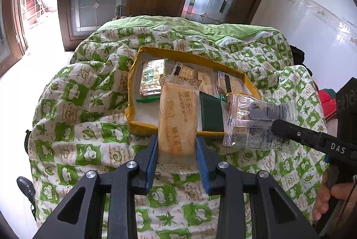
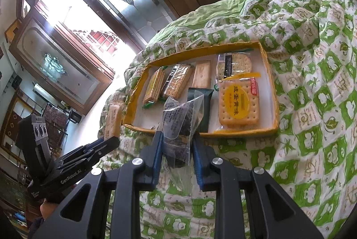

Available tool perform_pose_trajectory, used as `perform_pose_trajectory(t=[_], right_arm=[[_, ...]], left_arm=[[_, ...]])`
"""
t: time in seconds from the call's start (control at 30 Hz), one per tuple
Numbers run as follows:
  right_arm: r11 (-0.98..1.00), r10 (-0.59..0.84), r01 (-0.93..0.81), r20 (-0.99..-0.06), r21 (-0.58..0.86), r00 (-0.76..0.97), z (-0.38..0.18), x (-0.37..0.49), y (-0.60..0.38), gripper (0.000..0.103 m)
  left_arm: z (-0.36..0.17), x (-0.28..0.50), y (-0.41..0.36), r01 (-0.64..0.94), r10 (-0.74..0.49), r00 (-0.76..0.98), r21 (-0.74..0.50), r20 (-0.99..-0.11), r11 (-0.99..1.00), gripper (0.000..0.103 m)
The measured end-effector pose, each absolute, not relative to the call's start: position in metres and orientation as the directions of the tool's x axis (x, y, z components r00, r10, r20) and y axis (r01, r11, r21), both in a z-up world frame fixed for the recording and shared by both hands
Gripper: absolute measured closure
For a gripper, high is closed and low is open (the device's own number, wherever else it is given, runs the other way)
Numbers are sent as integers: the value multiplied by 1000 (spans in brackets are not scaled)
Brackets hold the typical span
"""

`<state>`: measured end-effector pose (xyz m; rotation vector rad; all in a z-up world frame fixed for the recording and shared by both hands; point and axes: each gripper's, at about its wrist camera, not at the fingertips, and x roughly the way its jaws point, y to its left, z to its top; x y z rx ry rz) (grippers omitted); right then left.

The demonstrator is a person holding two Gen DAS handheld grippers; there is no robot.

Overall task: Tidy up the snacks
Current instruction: 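Lower the clear bag into the tray while the left tool lowers the wafer pack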

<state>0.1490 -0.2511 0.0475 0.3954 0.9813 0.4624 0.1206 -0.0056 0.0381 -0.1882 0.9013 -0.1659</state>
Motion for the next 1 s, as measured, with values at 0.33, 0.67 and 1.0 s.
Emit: perform_pose_trajectory(t=[0.33, 0.67, 1.0], right_arm=[[842, 534, -215, -709, 494, 460, 47, 181, -239, 78], [837, 543, -214, -721, 503, 430, 27, 193, -232, 78], [824, 563, -199, -721, 531, 404, 12, 206, -225, 78]], left_arm=[[45, 146, 3, 48, -202, 620, -220, -758, 974, 69], [32, 174, 4, 36, -199, 599, -222, -775, 974, 69], [22, 191, -17, 87, -241, 564, -233, -790, 969, 69]])
